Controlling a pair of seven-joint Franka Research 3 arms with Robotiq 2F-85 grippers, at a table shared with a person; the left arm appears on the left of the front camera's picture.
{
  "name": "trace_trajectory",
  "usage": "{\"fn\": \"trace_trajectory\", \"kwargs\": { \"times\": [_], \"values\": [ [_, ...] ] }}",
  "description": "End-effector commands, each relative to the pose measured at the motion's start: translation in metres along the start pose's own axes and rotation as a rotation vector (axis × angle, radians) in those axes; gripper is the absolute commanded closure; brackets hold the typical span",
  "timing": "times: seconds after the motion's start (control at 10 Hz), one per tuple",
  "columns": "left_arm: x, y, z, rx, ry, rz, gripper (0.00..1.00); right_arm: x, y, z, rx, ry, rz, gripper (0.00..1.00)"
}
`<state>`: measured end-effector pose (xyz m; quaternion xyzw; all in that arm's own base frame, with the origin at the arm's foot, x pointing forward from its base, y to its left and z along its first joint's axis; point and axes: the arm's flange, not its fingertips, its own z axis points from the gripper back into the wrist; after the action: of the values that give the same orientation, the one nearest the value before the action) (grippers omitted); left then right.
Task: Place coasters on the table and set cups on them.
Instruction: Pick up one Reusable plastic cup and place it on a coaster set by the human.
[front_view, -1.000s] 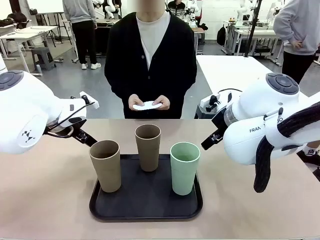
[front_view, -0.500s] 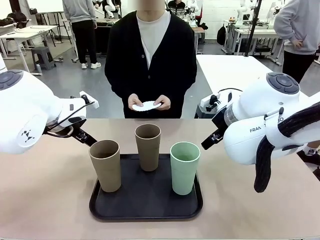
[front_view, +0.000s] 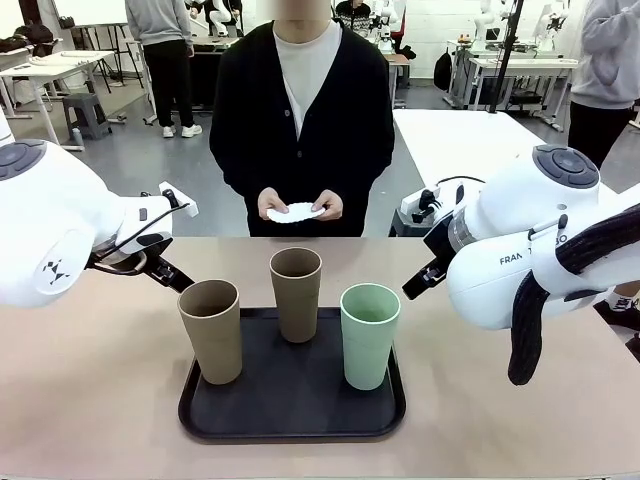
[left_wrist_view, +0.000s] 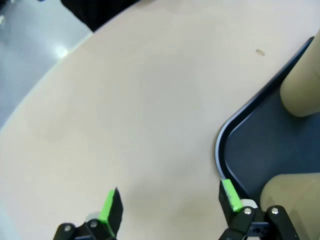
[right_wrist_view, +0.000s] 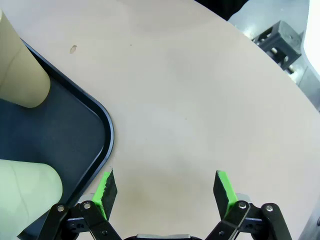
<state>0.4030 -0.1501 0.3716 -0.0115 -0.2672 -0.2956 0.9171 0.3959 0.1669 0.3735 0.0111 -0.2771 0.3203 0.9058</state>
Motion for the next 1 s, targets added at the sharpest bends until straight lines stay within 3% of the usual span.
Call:
{"fn": "trace_trajectory", "kwargs": {
  "times": [0.0, 0.1, 0.3, 0.4, 0.5, 0.7, 0.9],
  "values": [
    [0.000, 0.000, 0.000, 0.000, 0.000, 0.000, 0.00, 0.000, 0.000, 0.000, 0.000, 0.000, 0.000, 0.00],
    [0.000, 0.000, 0.000, 0.000, 0.000, 0.000, 0.00, 0.000, 0.000, 0.000, 0.000, 0.000, 0.000, 0.00],
    [0.020, 0.018, 0.045, 0.058, -0.007, -0.008, 0.00, 0.021, 0.003, 0.051, -0.057, 0.003, 0.041, 0.00],
    [0.026, 0.016, 0.072, 0.000, -0.028, -0.009, 0.00, 0.029, 0.011, 0.086, -0.019, 0.049, -0.028, 0.00],
    [0.030, 0.010, 0.096, -0.037, 0.008, -0.035, 0.00, 0.033, 0.018, 0.127, -0.033, 0.010, 0.007, 0.00],
    [0.006, -0.021, 0.148, -0.149, 0.218, -0.011, 0.00, 0.006, 0.040, 0.178, -0.017, 0.160, 0.027, 0.00],
    [-0.022, -0.043, 0.183, -0.115, 0.285, -0.010, 0.00, -0.033, 0.073, 0.215, -0.072, 0.237, 0.054, 0.00]
  ]
}}
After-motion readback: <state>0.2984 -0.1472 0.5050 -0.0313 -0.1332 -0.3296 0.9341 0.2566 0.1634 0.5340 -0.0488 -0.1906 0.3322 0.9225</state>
